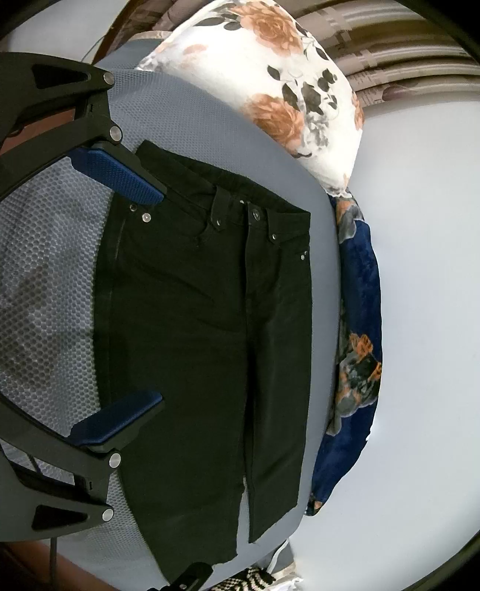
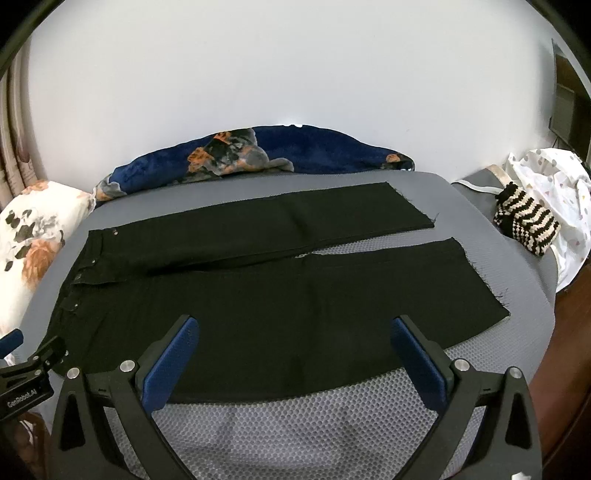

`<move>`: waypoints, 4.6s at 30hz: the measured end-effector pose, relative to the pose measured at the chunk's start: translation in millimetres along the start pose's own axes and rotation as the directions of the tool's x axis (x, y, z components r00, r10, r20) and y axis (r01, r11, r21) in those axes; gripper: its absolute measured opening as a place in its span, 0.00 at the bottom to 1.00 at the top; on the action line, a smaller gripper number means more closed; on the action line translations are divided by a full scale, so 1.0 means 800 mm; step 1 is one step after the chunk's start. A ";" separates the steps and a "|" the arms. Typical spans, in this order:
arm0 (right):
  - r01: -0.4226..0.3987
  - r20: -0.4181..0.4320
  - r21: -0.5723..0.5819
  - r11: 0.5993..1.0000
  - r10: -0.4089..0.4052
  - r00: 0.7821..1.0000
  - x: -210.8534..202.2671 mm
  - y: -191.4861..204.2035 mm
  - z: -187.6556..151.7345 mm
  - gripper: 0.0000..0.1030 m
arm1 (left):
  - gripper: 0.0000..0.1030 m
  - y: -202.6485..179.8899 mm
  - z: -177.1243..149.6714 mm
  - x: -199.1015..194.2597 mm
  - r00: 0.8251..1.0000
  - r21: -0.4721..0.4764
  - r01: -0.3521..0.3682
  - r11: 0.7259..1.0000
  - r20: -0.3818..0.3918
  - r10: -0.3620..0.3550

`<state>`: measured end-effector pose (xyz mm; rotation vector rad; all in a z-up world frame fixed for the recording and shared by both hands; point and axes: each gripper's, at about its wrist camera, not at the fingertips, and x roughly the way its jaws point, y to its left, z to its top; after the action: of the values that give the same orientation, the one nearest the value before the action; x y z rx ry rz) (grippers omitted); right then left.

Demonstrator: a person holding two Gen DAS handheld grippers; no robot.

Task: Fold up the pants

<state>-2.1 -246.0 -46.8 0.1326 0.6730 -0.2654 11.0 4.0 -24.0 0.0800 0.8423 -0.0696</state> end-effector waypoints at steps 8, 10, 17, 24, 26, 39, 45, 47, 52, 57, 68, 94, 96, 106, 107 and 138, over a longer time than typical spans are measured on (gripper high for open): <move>0.005 -0.003 -0.005 1.000 -0.005 1.000 0.004 0.002 -0.001 1.00 | 0.97 0.000 0.000 0.002 1.000 0.002 0.000 1.000 -0.008 0.000; 0.002 -0.003 -0.005 1.000 -0.002 1.000 0.004 0.003 -0.001 1.00 | 0.97 0.000 -0.001 0.002 1.000 0.002 0.000 1.000 -0.009 0.000; 0.004 0.000 -0.010 1.000 -0.004 1.000 0.009 0.004 0.002 1.00 | 0.97 0.002 0.002 0.008 1.000 -0.007 0.001 1.000 -0.017 -0.001; -0.010 0.010 -0.020 1.000 0.010 1.000 0.017 0.013 0.012 1.00 | 0.97 0.013 0.013 0.025 0.999 -0.030 -0.010 0.999 -0.031 0.009; -0.028 0.009 -0.027 0.999 0.028 1.000 0.022 0.017 0.019 1.00 | 0.97 0.017 0.018 0.032 0.999 -0.032 -0.018 0.999 -0.034 0.017; -0.117 -0.037 -0.040 0.992 0.115 0.993 0.090 0.047 0.077 1.00 | 0.97 0.106 0.106 0.107 0.996 -0.090 -0.090 0.992 -0.012 0.089; -0.133 -0.107 -0.089 0.987 0.123 0.987 0.149 0.070 0.116 1.00 | 0.97 0.176 0.158 0.166 0.999 -0.146 -0.044 0.988 -0.026 0.041; -0.151 -0.135 -0.115 0.982 0.135 0.982 0.173 0.082 0.129 1.00 | 0.95 0.191 0.168 0.187 0.999 -0.165 -0.023 0.986 -0.042 0.017; -0.239 -0.158 -0.105 0.965 0.221 0.962 0.211 0.103 0.156 1.00 | 0.70 0.222 0.194 0.248 0.993 -0.198 0.074 0.977 -0.077 -0.090; -0.283 -0.191 -0.136 0.949 0.255 0.948 0.249 0.127 0.177 1.00 | 0.56 0.241 0.211 0.305 0.969 -0.217 0.191 0.957 -0.113 -0.219; -0.381 -0.287 -0.081 0.921 0.345 0.894 0.325 0.174 0.192 1.00 | 0.31 0.270 0.230 0.390 0.857 -0.350 0.419 0.838 -0.153 -0.493; -0.656 -0.483 -0.245 0.714 0.496 0.721 0.436 0.210 0.243 0.99 | 0.08 0.241 0.278 0.356 0.747 -0.267 0.638 0.722 -0.014 -0.665; -0.691 -0.522 -0.309 0.653 0.491 0.697 0.442 0.220 0.252 0.98 | 0.08 0.237 0.277 0.329 0.738 -0.215 0.662 0.718 0.021 -0.674; -0.815 -0.744 -0.461 0.349 0.349 0.570 0.457 0.251 0.249 0.72 | 0.08 0.238 0.269 0.259 0.742 -0.137 0.669 0.730 0.074 -0.666; -0.814 -0.751 -0.473 0.337 0.329 0.573 0.458 0.252 0.246 0.70 | 0.08 0.235 0.270 0.257 0.748 -0.132 0.663 0.737 0.072 -0.660; -0.452 -0.368 -0.539 0.711 0.284 0.886 0.256 0.106 0.202 0.10 | 0.08 0.198 0.235 0.169 0.843 -0.008 0.536 0.844 -0.036 -0.536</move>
<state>272.0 -239.1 -47.7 -0.3332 0.9483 0.3842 254.9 139.4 6.4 -0.1580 0.8823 -0.6024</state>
